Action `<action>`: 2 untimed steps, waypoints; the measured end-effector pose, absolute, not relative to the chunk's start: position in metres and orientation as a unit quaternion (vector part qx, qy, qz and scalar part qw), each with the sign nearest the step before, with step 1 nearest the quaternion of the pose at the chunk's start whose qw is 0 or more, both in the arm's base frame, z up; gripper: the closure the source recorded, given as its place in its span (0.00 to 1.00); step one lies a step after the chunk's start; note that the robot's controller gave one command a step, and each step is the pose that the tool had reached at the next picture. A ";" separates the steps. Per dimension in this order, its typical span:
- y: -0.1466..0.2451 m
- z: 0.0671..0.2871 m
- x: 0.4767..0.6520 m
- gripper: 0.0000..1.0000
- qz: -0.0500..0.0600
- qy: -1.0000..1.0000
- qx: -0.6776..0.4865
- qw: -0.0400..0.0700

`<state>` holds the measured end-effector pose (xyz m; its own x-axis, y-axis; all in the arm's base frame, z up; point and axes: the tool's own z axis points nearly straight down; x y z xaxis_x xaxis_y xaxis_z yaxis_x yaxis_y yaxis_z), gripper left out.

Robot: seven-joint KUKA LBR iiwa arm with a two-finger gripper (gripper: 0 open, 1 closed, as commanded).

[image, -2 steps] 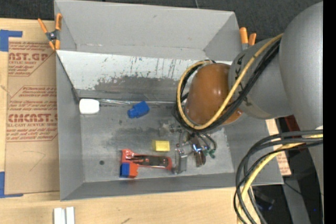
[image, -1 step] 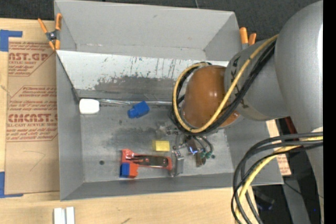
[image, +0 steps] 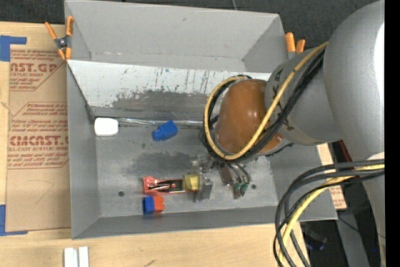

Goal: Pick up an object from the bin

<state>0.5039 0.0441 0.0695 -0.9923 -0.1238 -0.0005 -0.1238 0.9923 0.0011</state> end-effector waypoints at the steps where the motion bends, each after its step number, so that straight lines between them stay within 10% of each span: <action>1: 0.044 0.069 0.503 1.00 0.000 0.998 -0.062 0.000; 2: 0.043 0.166 0.500 1.00 0.000 0.997 -0.075 0.000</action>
Offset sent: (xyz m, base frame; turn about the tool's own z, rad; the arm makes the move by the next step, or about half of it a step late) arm -0.0037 -0.0017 0.0976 -0.0258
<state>0.5002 0.0429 0.1663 -0.9888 -0.1496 -0.0006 -0.1496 0.9888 0.0009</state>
